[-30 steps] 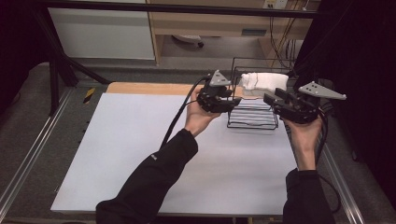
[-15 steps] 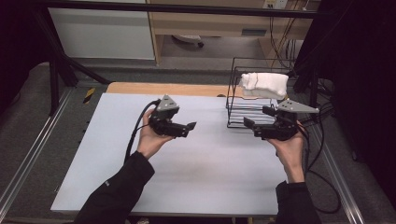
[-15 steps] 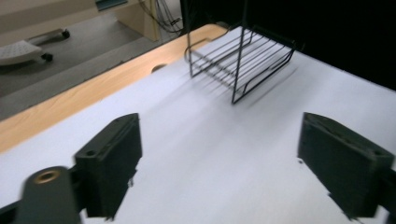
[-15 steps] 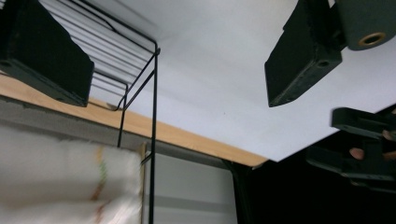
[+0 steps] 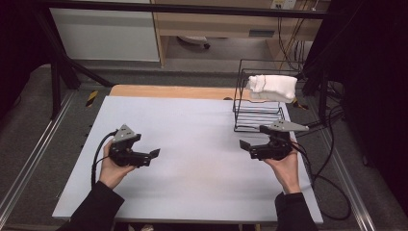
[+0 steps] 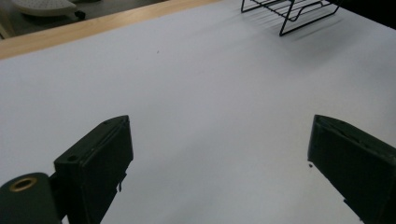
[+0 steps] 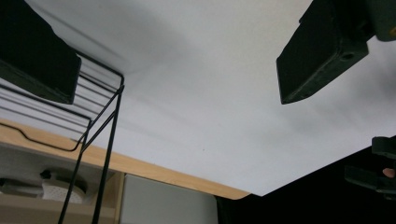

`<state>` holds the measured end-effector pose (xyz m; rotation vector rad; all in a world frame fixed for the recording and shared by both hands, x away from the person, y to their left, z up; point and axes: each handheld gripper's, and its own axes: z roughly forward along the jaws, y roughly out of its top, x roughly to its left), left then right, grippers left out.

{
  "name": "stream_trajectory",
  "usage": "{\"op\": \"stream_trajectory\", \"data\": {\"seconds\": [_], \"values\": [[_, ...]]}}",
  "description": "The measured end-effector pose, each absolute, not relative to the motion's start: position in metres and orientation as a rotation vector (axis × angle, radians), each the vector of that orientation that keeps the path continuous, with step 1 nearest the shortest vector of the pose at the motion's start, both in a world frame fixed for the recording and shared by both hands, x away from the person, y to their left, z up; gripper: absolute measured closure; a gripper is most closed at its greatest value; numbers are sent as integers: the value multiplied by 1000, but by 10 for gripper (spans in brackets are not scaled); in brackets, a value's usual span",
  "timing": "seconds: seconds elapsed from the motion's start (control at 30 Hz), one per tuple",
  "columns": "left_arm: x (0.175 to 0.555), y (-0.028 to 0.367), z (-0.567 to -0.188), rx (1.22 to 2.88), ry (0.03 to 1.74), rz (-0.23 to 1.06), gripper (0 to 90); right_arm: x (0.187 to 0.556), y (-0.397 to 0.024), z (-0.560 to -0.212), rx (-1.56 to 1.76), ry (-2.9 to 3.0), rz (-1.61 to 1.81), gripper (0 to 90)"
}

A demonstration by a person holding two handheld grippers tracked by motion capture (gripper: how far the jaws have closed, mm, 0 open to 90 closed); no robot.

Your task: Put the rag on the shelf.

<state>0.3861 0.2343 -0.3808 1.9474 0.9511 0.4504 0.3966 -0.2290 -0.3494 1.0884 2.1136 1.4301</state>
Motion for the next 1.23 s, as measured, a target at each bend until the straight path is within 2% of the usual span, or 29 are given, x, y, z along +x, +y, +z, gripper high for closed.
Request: {"op": "stream_trajectory", "data": {"seconds": [0.37, 0.73, 1.23], "values": [[359, 274, -418, 1969, 1010, 431, 70, 383, -237, -396, 1122, 2182, 1418, 4], [350, 293, -433, 1983, 1036, 421, 76, 368, -253, -435, 1155, 2257, 1398, 4], [348, 289, -441, 2005, 1026, 403, 77, 360, -258, -448, 1171, 2293, 1385, 4]]}}
